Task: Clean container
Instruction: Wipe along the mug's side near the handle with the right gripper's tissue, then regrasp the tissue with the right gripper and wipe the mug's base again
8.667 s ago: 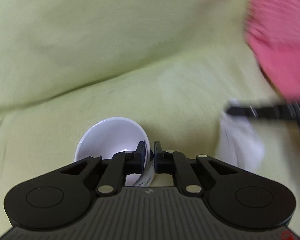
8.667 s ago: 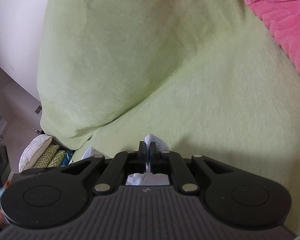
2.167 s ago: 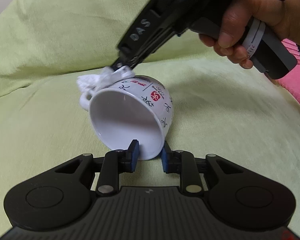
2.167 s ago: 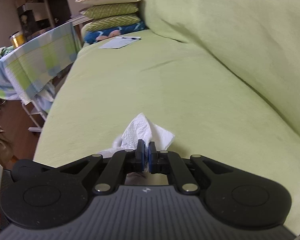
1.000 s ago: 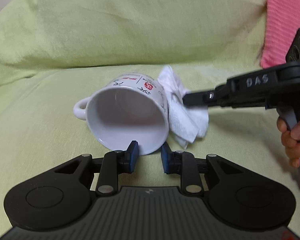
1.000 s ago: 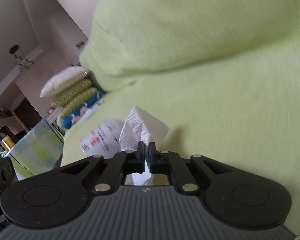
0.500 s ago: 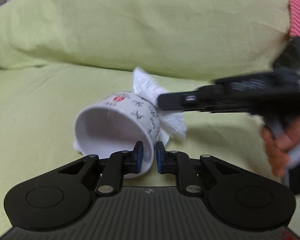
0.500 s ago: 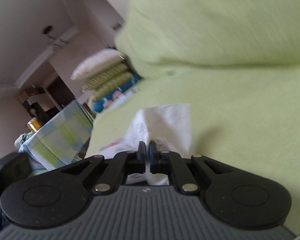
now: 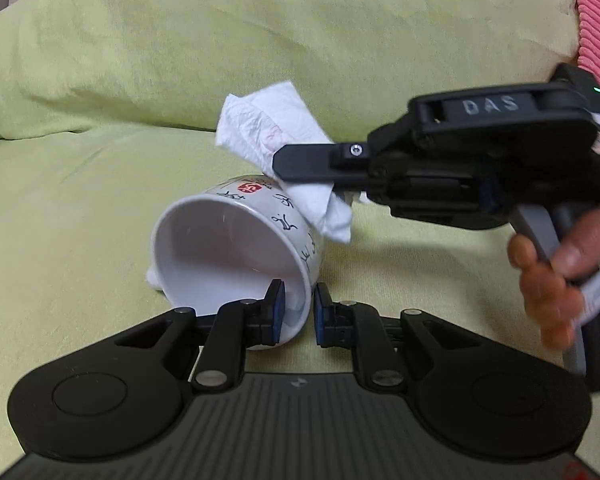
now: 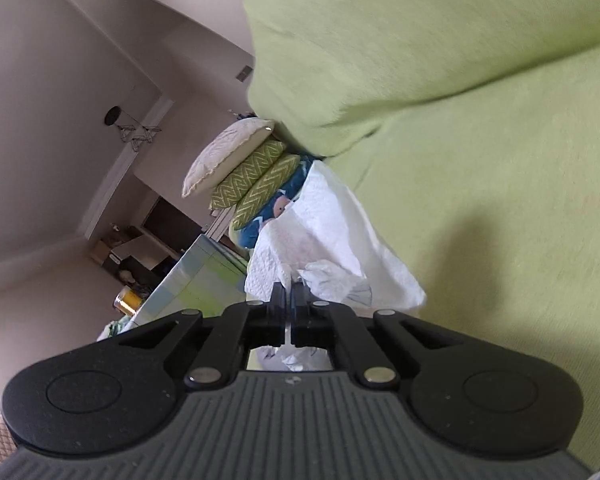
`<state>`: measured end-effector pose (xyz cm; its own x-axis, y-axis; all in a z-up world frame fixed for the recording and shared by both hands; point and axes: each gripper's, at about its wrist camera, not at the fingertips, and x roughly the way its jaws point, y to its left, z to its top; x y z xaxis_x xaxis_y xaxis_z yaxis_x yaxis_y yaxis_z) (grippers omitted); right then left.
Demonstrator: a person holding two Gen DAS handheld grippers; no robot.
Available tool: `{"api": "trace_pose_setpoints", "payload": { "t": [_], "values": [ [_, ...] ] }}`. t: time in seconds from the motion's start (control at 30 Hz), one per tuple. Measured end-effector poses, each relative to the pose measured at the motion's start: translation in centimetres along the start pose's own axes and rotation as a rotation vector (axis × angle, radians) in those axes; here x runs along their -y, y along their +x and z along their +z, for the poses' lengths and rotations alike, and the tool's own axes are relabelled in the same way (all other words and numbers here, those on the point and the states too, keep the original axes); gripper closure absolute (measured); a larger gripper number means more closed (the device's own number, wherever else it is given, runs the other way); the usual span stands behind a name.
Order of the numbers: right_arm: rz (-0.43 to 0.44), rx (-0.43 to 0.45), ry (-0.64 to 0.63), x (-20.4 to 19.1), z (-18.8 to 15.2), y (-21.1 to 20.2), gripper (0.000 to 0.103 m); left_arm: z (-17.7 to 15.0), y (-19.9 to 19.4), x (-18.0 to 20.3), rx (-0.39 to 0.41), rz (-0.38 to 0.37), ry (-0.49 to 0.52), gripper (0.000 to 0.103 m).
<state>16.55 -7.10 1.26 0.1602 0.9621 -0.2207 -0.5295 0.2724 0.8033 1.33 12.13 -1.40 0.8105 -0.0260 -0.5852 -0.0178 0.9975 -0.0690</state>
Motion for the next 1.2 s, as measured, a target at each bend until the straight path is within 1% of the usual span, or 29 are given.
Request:
{"api": "trace_pose_setpoints", "payload": {
  "t": [0.03,0.1,0.13,0.17,0.23,0.27,0.3,0.33,0.37,0.43,0.47,0.5,0.67,0.77,0.83,0.9,0.93,1.0,1.07,1.1,1.13,1.17,1.2],
  "values": [
    [-0.062,-0.011,-0.002,0.3,0.4,0.0,0.100,-0.2,-0.4,-0.2,-0.001,0.000,0.005,0.084],
    [-0.205,-0.084,-0.029,1.0,1.0,0.3,0.099,-0.7,-0.9,0.4,-0.006,0.001,0.022,0.081],
    [-0.212,-0.095,-0.031,1.3,1.1,0.0,0.100,-0.8,-1.2,0.3,-0.005,0.005,0.034,0.081],
    [-0.189,-0.088,-0.032,1.2,1.3,-0.4,0.100,-0.9,-1.5,0.2,-0.005,0.008,0.046,0.081],
    [-0.127,-0.061,-0.063,-0.5,1.9,-1.5,0.100,-0.9,-1.9,0.1,-0.004,0.002,0.043,0.081],
    [-0.075,-0.056,-0.076,-1.5,2.3,-1.8,0.099,-1.0,-2.2,-0.2,-0.003,-0.002,0.042,0.080],
    [-0.018,-0.074,-0.083,-2.5,2.7,-1.7,0.100,-0.9,-2.2,-0.2,-0.001,-0.003,0.046,0.080],
    [0.028,-0.120,-0.088,-3.5,3.0,-1.3,0.100,-0.8,-2.1,0.1,0.000,-0.001,0.055,0.080],
    [0.047,-0.180,-0.096,-4.3,3.1,-0.6,0.100,-0.7,-1.9,0.4,0.001,0.000,0.064,0.080],
    [0.009,-0.301,-0.130,-5.3,3.1,1.2,0.100,-1.0,-2.4,0.4,0.004,0.002,0.089,0.080],
    [-0.014,-0.350,-0.142,-5.6,3.0,2.0,0.101,-1.2,-2.8,0.3,0.006,0.003,0.103,0.081],
    [-0.018,-0.360,-0.126,-5.5,3.1,2.5,0.101,-1.4,-3.1,0.2,0.011,0.006,0.115,0.081],
    [-0.006,-0.324,0.055,-2.7,4.2,3.3,0.103,-1.8,-4.6,0.0,0.014,0.024,0.167,0.080],
    [-0.004,-0.288,0.160,-0.5,4.6,3.7,0.103,-1.1,-5.1,-0.2,0.013,0.023,0.166,0.080],
    [-0.015,-0.268,0.193,0.4,4.8,4.0,0.103,-1.5,-5.5,0.0,0.015,0.026,0.173,0.079],
    [-0.053,-0.251,0.192,0.9,4.6,3.6,0.103,-1.6,-5.8,-0.2,0.017,0.023,0.177,0.079],
    [-0.083,-0.247,0.184,1.1,4.5,3.3,0.103,-1.5,-6.0,-0.4,0.019,0.022,0.177,0.079],
    [-0.156,-0.278,0.140,0.9,4.4,2.5,0.099,-1.3,-6.3,-0.8,0.023,0.016,0.174,0.079],
    [-0.162,-0.339,0.070,0.4,4.1,0.8,0.097,-1.0,-6.5,-1.0,0.026,0.012,0.178,0.078],
    [-0.179,-0.380,0.023,-0.2,3.8,-0.1,0.096,-1.0,-6.5,-1.0,0.028,0.011,0.182,0.078],
    [-0.201,-0.423,-0.031,-0.8,3.6,-0.9,0.090,-0.9,-6.1,-0.8,0.028,0.012,0.186,0.078],
    [-0.241,-0.465,-0.103,-1.6,3.3,-1.6,0.085,-0.5,-5.3,-0.3,0.029,0.012,0.188,0.078],
    [-0.288,-0.494,-0.171,-2.5,3.1,-2.6,0.074,-0.3,-4.9,-0.1,0.028,0.012,0.190,0.078]
  ]
}}
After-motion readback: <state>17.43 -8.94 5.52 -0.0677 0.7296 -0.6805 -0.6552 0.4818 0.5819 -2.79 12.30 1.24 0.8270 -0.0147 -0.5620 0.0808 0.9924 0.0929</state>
